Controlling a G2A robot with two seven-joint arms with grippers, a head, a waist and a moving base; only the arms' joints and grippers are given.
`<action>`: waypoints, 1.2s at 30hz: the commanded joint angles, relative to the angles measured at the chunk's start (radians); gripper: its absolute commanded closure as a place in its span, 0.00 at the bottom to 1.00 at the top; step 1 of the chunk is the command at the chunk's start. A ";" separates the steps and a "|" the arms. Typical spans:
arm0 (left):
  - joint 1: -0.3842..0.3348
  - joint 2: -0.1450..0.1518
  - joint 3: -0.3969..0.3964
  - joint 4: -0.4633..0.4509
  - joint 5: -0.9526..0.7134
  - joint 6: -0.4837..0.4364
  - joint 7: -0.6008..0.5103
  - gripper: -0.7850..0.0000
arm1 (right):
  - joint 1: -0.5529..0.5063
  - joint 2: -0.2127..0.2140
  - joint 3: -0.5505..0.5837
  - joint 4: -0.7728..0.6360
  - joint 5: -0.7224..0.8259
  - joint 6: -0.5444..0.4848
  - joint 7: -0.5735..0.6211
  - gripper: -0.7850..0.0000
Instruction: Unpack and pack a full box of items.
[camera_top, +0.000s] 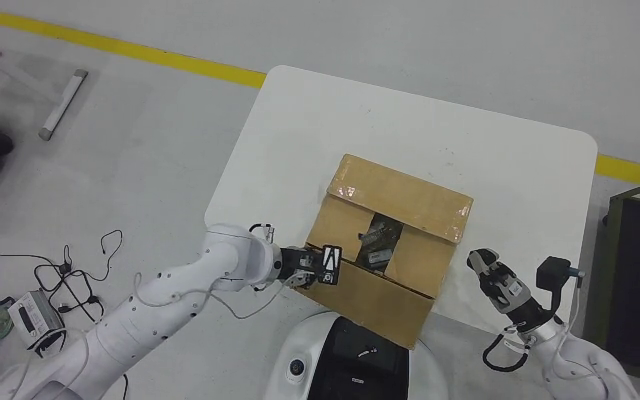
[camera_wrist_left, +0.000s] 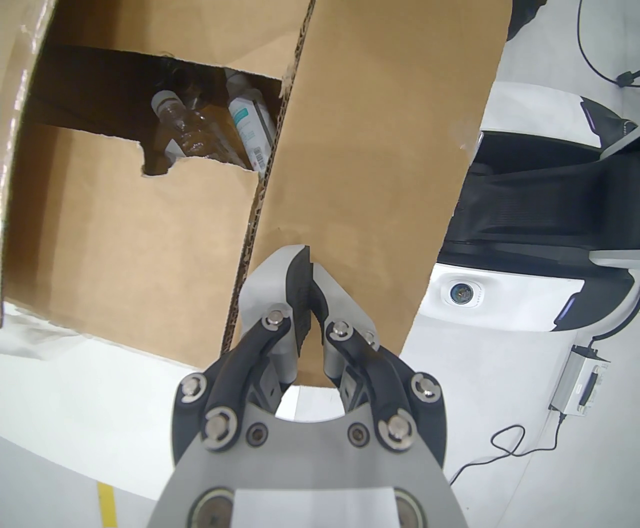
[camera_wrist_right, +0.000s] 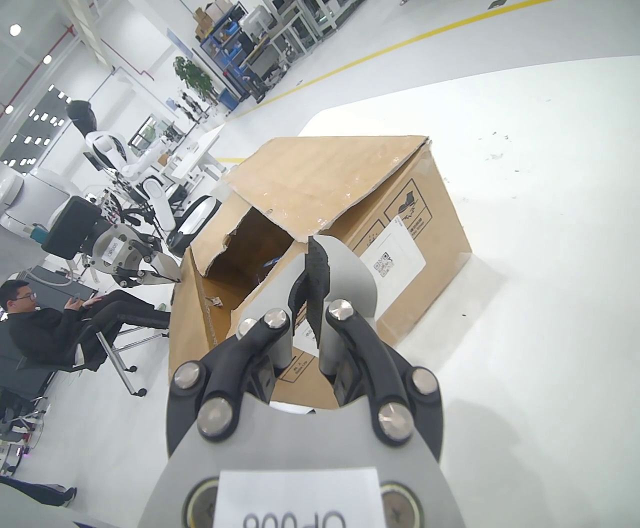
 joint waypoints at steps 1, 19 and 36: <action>0.004 -0.004 0.008 0.015 0.042 0.024 0.032 1.00 | 0.001 -0.001 -0.001 -0.001 -0.001 0.000 0.001 1.00; 0.020 -0.001 -0.111 -0.059 0.050 0.064 0.215 0.00 | 0.008 -0.007 0.016 -0.027 0.011 0.004 0.004 1.00; -0.120 -0.046 -0.079 -0.095 0.110 0.192 0.253 0.00 | -0.003 -0.013 0.064 -0.040 -0.017 0.012 -0.044 0.95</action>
